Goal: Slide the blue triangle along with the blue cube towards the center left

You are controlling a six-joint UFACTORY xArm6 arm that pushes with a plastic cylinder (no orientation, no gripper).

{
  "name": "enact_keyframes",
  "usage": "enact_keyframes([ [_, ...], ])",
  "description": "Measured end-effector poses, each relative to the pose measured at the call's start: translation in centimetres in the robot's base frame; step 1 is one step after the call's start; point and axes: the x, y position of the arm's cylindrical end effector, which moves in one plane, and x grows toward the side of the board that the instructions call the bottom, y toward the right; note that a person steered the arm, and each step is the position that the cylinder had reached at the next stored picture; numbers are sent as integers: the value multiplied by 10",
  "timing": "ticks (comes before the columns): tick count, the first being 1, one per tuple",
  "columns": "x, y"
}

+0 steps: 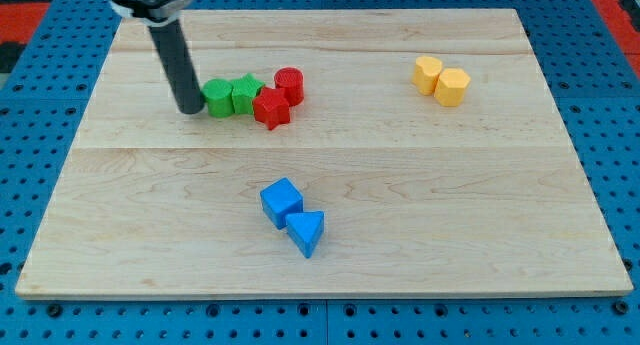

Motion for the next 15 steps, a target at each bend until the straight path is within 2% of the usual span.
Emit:
enact_keyframes([
  [1,0,22],
  [2,34,-18],
  [4,106,154],
  [5,157,185],
  [7,225,164],
  [8,212,164],
  [9,207,120],
  [11,187,102],
  [14,171,108],
  [15,174,144],
])
